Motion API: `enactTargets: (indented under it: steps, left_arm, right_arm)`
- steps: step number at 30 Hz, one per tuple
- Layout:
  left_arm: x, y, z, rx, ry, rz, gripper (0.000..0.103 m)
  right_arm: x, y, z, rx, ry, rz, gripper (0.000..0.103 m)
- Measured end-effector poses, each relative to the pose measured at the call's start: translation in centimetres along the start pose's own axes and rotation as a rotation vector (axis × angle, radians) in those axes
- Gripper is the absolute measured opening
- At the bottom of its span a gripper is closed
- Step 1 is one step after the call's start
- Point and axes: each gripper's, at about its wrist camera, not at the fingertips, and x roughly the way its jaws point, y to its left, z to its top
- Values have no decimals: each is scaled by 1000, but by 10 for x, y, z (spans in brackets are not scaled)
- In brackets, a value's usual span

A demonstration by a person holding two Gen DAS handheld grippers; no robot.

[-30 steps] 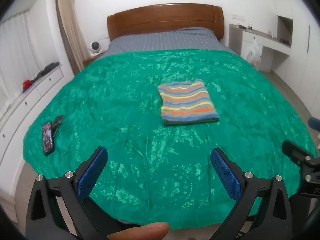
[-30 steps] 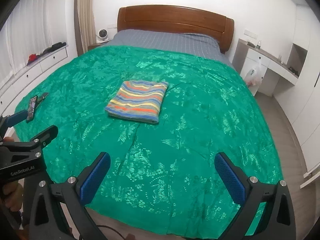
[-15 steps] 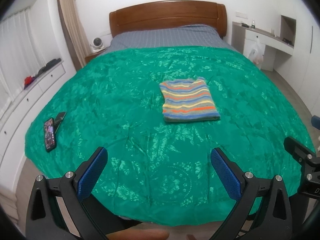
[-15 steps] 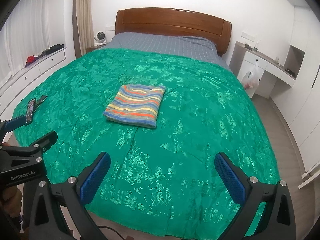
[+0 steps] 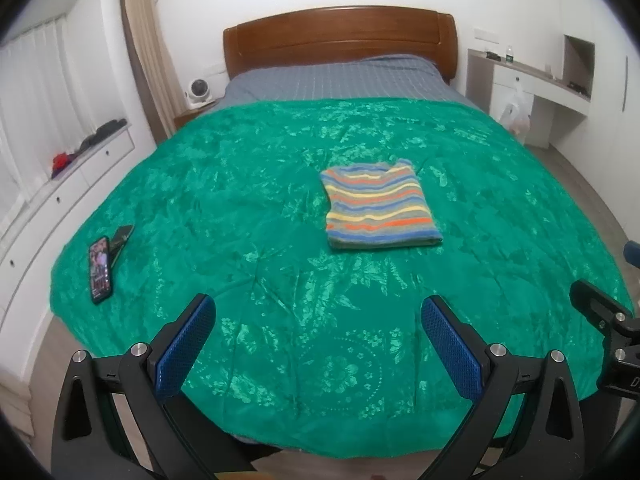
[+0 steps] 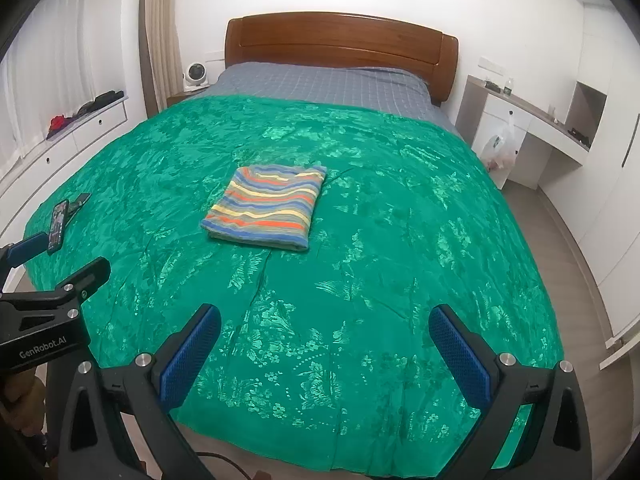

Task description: Fold small clothes

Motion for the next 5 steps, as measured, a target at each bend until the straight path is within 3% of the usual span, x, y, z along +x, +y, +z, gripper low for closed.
enactTargets:
  steps: [5]
  left_arm:
    - [0, -2, 1, 12, -6, 8, 103]
  right_arm:
    - [1, -1, -1, 5, 2, 4, 103]
